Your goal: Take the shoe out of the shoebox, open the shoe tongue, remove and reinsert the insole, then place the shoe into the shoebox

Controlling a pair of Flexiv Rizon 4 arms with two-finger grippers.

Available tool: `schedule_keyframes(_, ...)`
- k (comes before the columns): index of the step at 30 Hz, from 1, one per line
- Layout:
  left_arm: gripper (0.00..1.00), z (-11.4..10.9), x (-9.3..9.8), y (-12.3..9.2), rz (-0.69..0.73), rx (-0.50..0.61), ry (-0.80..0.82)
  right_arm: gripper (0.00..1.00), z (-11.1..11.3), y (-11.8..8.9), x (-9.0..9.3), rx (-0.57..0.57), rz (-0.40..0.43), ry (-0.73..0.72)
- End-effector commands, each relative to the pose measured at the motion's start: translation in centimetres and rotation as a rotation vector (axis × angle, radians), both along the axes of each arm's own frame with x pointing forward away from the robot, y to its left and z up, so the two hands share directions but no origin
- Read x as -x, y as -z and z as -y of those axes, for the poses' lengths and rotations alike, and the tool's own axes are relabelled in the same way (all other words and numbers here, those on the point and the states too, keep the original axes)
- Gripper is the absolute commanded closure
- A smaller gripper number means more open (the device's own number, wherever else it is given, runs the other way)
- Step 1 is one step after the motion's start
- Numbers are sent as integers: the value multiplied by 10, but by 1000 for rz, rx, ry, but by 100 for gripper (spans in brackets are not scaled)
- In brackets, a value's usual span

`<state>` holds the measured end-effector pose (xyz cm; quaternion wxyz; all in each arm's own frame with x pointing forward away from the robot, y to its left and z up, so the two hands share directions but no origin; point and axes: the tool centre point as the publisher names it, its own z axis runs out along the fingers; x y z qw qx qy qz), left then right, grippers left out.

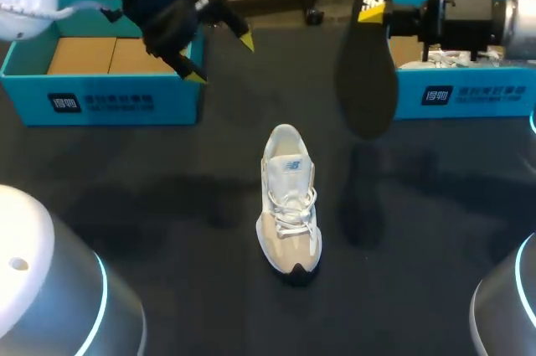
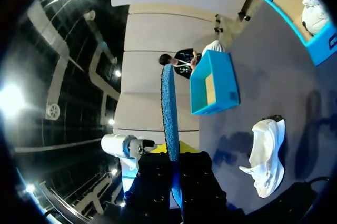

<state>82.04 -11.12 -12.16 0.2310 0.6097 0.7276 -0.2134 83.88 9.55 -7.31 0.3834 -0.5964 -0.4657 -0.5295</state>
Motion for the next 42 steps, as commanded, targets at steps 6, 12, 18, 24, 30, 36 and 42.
schedule_keyframes(6,0,-9,5,-17,110,376,51,100,-32,-13,-32,-5,-13,-15)
schedule_keyframes(12,0,-7,3,-29,166,483,75,100,-43,-20,-38,-19,-30,-43)
schedule_keyframes(18,0,1,1,-40,214,607,87,100,-58,-23,-41,-50,-59,-66)
schedule_keyframes(24,0,14,2,-49,230,692,101,100,-77,-20,-39,-54,-86,-86)
schedule_keyframes(30,0,23,5,-52,237,740,121,100,-93,-15,-39,-65,-106,-101)
schedule_keyframes(36,0,32,10,-52,247,799,131,100,-114,-14,-47,-69,-123,-111)
schedule_keyframes(42,0,42,8,-46,242,840,125,100,-132,-16,-51,-82,-127,-120)
